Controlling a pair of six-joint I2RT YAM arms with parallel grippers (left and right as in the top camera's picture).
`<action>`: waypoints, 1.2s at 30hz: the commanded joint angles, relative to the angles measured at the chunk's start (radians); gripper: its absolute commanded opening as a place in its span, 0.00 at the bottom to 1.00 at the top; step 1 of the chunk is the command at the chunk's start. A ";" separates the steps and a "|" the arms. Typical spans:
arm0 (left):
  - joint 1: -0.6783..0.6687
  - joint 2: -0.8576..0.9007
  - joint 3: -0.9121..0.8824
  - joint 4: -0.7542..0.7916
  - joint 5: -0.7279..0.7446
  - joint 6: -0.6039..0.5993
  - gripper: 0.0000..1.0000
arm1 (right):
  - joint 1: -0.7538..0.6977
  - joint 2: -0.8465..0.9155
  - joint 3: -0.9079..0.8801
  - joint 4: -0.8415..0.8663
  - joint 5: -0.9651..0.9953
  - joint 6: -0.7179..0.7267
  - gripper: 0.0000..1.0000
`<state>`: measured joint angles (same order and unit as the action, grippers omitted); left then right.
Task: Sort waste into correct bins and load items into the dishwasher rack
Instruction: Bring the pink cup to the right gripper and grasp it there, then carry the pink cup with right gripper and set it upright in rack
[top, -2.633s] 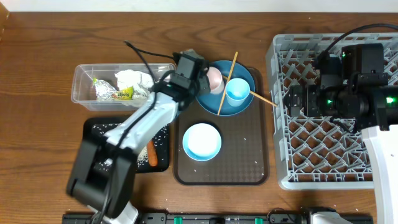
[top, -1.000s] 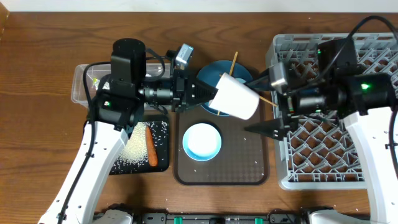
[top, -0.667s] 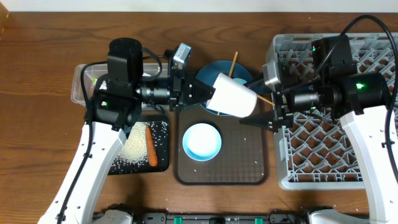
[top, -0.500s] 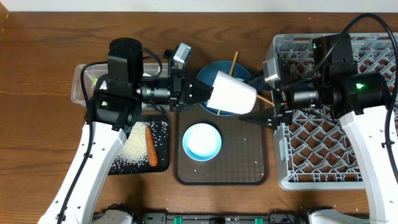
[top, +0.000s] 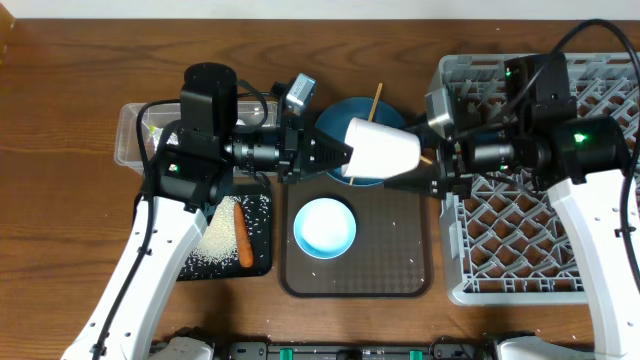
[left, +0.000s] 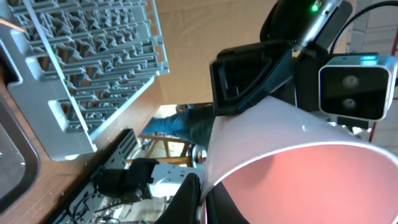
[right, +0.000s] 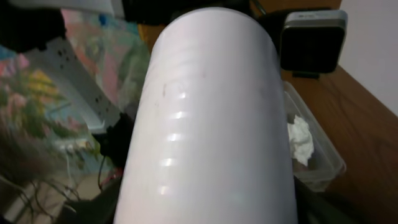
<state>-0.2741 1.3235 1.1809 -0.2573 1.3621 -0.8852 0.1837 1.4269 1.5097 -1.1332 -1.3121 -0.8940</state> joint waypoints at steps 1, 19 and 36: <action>-0.014 -0.005 0.015 0.006 -0.012 0.012 0.15 | 0.030 -0.002 0.013 0.002 -0.083 0.002 0.40; 0.159 -0.004 0.014 -0.176 -0.346 0.227 0.27 | -0.136 -0.097 0.014 0.125 0.523 0.713 0.36; 0.124 -0.004 0.014 -0.713 -0.925 0.453 0.27 | -0.177 0.027 0.014 -0.091 1.298 1.036 0.32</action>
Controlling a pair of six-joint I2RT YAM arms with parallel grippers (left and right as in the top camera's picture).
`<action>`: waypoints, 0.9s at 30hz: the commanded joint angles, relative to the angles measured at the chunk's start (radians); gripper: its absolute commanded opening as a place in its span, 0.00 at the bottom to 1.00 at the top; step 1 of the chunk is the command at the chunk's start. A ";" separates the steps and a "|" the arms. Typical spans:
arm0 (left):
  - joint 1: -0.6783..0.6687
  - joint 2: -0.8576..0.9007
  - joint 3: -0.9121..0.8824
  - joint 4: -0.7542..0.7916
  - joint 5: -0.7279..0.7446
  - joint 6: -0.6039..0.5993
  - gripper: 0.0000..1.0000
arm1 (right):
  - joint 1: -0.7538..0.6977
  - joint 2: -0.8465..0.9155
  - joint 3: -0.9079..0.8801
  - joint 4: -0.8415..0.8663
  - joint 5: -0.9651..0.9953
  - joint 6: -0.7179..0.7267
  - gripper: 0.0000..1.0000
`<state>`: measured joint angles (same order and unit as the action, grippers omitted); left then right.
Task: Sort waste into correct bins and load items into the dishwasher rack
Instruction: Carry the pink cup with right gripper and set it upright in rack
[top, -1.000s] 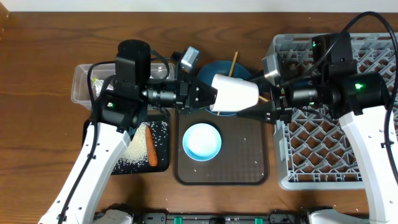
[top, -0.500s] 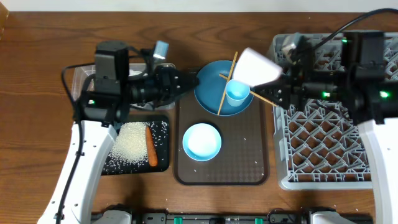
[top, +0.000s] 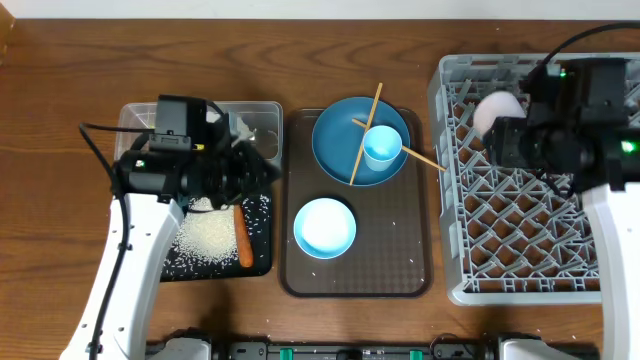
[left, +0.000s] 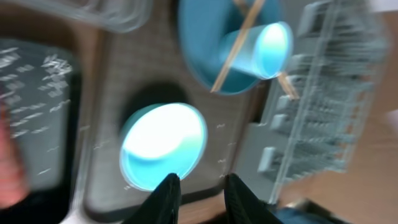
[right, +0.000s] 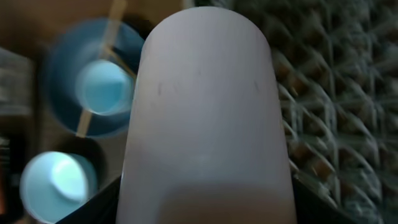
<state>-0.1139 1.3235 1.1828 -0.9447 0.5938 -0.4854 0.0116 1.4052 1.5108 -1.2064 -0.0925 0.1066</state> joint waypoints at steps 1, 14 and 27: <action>-0.054 -0.004 0.013 -0.034 -0.186 0.058 0.27 | -0.005 0.068 0.013 -0.027 0.078 0.035 0.31; -0.270 -0.004 0.012 -0.032 -0.420 0.063 0.27 | -0.005 0.302 0.013 -0.068 0.077 0.008 0.29; -0.278 -0.004 0.013 -0.035 -0.424 0.063 0.27 | -0.005 0.443 0.013 -0.047 0.077 -0.016 0.42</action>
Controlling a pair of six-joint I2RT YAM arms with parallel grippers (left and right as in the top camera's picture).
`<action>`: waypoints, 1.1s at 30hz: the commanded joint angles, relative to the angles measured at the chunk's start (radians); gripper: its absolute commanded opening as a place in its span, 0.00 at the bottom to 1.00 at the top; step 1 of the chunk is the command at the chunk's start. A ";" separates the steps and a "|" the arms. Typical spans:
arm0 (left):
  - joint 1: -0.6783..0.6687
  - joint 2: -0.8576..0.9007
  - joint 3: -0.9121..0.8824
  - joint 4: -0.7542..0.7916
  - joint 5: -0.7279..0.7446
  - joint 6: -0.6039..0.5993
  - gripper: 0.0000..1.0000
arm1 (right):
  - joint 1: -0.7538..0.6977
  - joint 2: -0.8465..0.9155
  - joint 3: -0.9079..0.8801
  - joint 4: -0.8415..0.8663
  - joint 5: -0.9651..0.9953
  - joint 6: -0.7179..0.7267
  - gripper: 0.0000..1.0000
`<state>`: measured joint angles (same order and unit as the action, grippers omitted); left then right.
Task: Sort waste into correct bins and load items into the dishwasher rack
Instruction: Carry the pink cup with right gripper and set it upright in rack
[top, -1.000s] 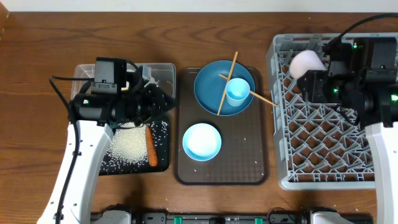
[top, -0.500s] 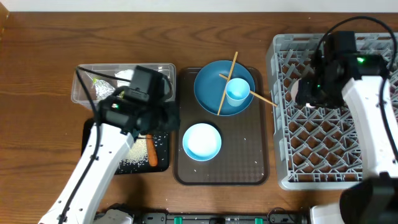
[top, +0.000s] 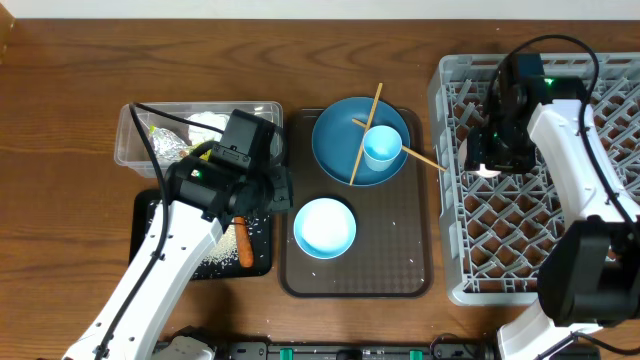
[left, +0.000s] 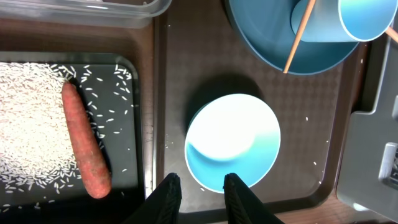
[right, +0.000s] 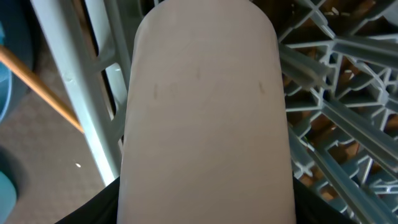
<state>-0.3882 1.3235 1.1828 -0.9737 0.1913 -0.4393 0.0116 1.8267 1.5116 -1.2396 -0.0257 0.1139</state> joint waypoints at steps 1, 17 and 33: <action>-0.003 -0.004 0.013 -0.005 -0.021 0.017 0.27 | -0.005 0.024 0.012 -0.013 0.010 -0.026 0.51; -0.003 -0.012 0.013 0.015 -0.047 0.021 0.31 | -0.026 0.005 0.126 -0.080 0.008 -0.069 0.94; 0.008 -0.026 0.013 0.010 -0.126 0.020 0.31 | 0.072 -0.132 0.243 -0.162 -0.423 -0.114 0.55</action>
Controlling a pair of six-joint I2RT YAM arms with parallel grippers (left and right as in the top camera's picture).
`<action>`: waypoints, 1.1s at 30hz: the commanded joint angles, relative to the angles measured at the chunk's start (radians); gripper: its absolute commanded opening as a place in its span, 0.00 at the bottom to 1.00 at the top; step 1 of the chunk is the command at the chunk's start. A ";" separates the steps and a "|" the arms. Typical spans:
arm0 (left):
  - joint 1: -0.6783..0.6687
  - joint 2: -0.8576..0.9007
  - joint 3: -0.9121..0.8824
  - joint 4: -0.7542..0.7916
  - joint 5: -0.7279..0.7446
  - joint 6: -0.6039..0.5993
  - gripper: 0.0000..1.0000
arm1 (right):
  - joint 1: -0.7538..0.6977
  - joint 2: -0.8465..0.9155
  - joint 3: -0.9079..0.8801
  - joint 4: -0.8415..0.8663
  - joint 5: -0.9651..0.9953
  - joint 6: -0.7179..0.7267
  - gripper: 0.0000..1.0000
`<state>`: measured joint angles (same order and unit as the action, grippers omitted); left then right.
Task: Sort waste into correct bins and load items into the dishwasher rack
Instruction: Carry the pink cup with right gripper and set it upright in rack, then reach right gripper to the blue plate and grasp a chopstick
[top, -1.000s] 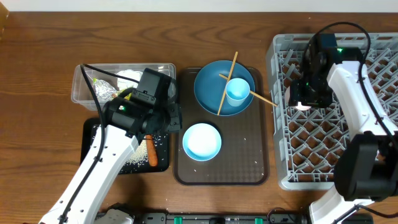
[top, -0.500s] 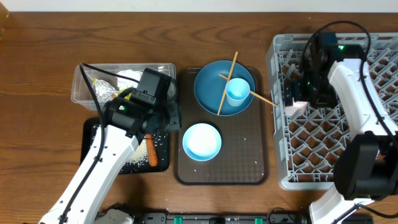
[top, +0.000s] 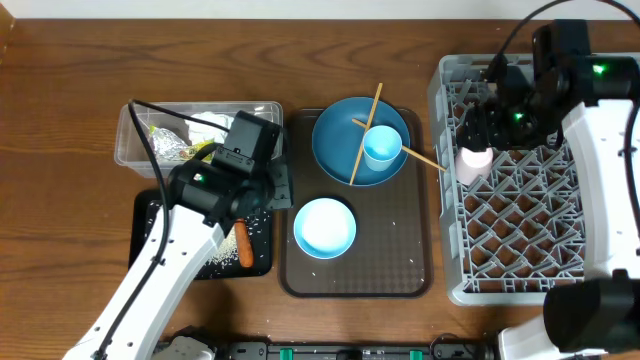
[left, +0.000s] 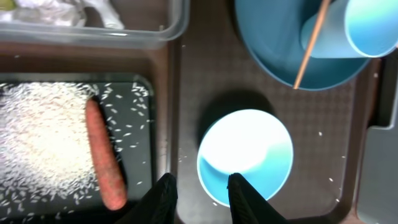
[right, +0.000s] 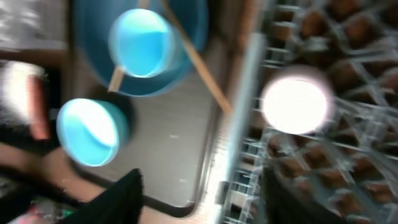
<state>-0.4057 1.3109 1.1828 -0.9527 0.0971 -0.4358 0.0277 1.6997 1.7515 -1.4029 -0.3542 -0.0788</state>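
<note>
A white cup (top: 473, 164) stands upside down in the left edge of the grey dishwasher rack (top: 520, 250); in the blurred right wrist view its base (right: 294, 106) glows white. My right gripper (right: 199, 205) is open and empty, up above the cup. A blue plate (top: 345, 160) holds a blue cup (top: 381, 146) and chopsticks (top: 365, 130). A small blue bowl (left: 245, 155) lies just ahead of my open, empty left gripper (left: 200, 199). A carrot (left: 102, 155) lies beside rice (left: 43, 137).
The plate and bowl sit on a brown tray (top: 390, 270). A black tray (top: 262, 262) with the rice and carrot lies to its left. Behind that stands a clear bin (top: 130, 125) holding crumpled waste. The rack fills the table's right side.
My right gripper, then shut on the white cup low in the rack, is now open and raised. The cup stays upside down in the rack. My left arm has barely shifted.
At first both grippers held the white cup above the blue plate. Then the right gripper alone had it over the rack, and the left was back near the black tray. After that the cup was down in the rack, where it now stands released.
</note>
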 joint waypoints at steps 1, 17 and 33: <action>0.042 -0.013 0.013 -0.013 -0.032 0.016 0.31 | 0.080 -0.005 -0.010 0.014 -0.095 0.137 0.54; 0.217 -0.013 0.013 -0.152 -0.032 0.094 0.31 | 0.637 0.019 -0.359 0.553 0.463 0.902 0.54; 0.217 -0.013 0.013 -0.194 -0.038 0.100 0.31 | 0.692 0.181 -0.422 0.748 0.615 0.990 0.52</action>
<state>-0.1921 1.3109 1.1828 -1.1389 0.0742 -0.3576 0.7177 1.8580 1.3376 -0.6708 0.2188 0.8852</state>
